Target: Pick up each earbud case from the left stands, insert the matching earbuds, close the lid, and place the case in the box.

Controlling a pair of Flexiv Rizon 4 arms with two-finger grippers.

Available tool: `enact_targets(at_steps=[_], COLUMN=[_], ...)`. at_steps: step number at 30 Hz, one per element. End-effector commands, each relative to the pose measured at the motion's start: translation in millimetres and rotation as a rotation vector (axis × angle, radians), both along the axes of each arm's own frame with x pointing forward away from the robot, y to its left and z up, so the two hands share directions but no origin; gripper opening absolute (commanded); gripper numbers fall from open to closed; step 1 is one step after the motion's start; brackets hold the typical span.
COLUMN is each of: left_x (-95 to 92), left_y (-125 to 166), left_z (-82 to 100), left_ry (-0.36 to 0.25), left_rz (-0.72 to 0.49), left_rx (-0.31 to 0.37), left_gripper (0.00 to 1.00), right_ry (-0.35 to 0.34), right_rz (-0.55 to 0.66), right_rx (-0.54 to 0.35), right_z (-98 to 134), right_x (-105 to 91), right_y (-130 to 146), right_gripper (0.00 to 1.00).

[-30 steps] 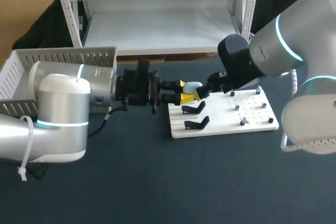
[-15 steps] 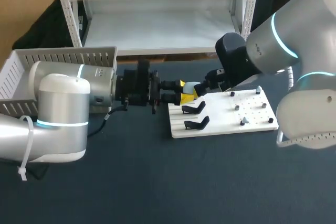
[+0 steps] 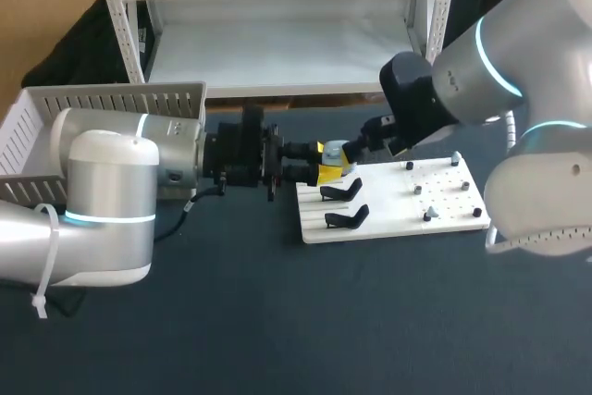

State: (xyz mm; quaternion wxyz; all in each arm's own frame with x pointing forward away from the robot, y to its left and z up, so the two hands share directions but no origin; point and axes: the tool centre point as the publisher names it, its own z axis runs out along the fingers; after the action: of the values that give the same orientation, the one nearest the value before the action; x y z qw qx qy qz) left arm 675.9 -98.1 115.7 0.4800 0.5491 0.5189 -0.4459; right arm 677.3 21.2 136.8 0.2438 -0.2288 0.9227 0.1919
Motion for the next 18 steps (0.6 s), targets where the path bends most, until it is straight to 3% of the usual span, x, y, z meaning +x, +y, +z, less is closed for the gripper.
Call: enact_targets(at_steps=[1, 11, 14, 18], left_x=[-1.8, -1.8, -1.8, -1.8], left_y=[0.0, 0.0, 0.0, 0.0], left_z=[-0.6, -0.6, -0.6, -0.6], left_ry=[-0.003, -0.003, -0.003, -0.003], left_rz=[0.005, 0.005, 0.005, 0.005], left_rx=[-0.004, -0.004, -0.004, -0.004], left_gripper=[0.00, 0.00, 0.00, 0.00], right_ry=[-0.013, -0.113, -0.147, -0.137], right_rz=[-0.015, -0.062, -0.095, -0.154], right_rx=[-0.007, 0.003, -0.075, -0.193], right_z=[2.4, 37.9, 41.4, 37.4], right_x=[-0.6, 13.4, 25.5, 39.8], right_y=[2.2, -22.2, -42.8, -76.0], right_gripper=[1.00, 1.00, 1.00, 1.00])
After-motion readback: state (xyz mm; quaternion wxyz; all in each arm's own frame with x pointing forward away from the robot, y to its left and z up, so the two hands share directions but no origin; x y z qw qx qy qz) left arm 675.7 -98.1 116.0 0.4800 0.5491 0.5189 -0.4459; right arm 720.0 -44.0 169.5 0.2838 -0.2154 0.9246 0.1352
